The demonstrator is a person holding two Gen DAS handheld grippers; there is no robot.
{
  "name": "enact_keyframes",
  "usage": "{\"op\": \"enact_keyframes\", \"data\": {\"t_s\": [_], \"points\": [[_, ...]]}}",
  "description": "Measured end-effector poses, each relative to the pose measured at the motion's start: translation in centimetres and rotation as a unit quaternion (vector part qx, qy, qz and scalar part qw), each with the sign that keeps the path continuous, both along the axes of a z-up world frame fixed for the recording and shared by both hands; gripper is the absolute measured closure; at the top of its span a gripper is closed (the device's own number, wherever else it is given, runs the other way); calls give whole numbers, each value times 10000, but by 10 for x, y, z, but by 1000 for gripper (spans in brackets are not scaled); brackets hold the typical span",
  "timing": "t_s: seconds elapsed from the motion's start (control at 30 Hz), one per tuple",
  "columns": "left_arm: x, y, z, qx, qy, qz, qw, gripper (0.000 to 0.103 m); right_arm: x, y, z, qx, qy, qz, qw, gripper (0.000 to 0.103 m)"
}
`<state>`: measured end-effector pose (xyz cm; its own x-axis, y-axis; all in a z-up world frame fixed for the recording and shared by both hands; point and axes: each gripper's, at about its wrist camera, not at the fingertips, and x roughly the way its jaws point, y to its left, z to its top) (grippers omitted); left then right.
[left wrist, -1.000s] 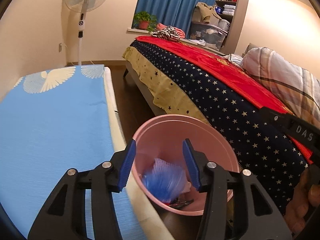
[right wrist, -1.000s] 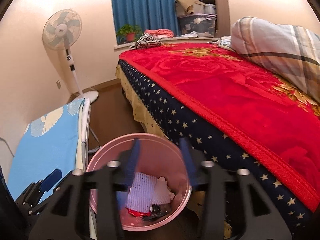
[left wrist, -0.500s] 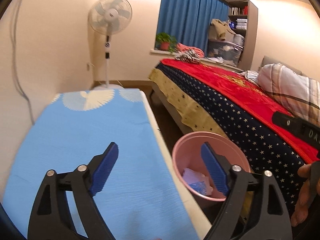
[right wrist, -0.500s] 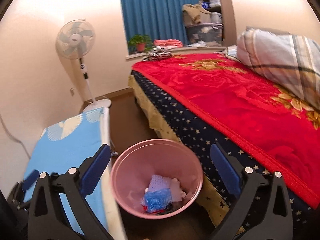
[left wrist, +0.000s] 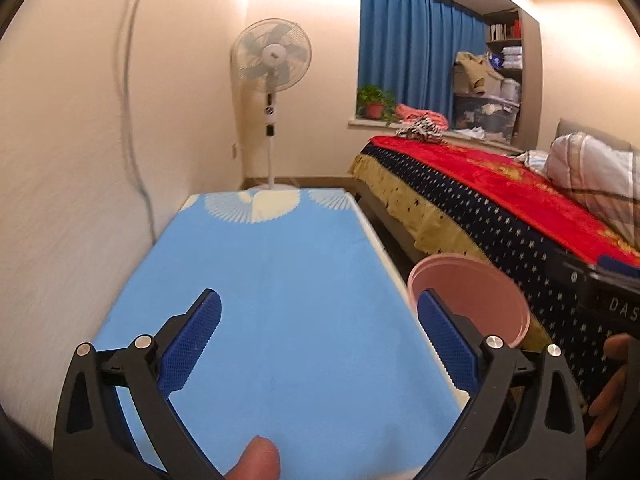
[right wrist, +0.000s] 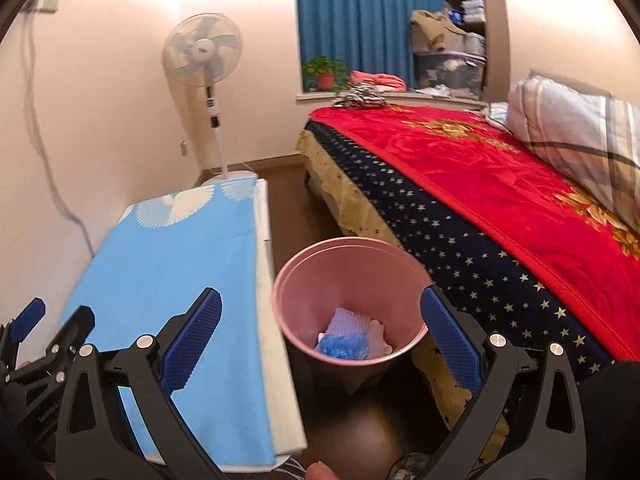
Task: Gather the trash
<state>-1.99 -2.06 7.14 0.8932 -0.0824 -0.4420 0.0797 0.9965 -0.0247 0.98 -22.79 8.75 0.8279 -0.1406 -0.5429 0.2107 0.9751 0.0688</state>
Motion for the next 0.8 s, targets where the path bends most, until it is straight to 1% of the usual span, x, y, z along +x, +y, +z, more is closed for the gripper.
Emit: {"op": "enact_keyframes", "data": {"t_s": [0.07,0.27,0.4,0.53,0.8], "points": [[-13,4,-2,96,-6,93,9999,8,-6,7,-3,19,40,104,9999,5],[-35,19,-6,5,85,257,9996,8,-19,25,-10,-85,97,219,9997,5],[-33,27,-10,-34,106,405,9991,8,-20,29,-15,-128,-18,182,9998,5],[-28,26,-18,-168,235,407,9988,8,-13,33,-23,-212,59,258,9994,5],[-23,27,-25,-259,296,434,9983,8,-6,33,-31,-202,167,248,9993,5]]}}
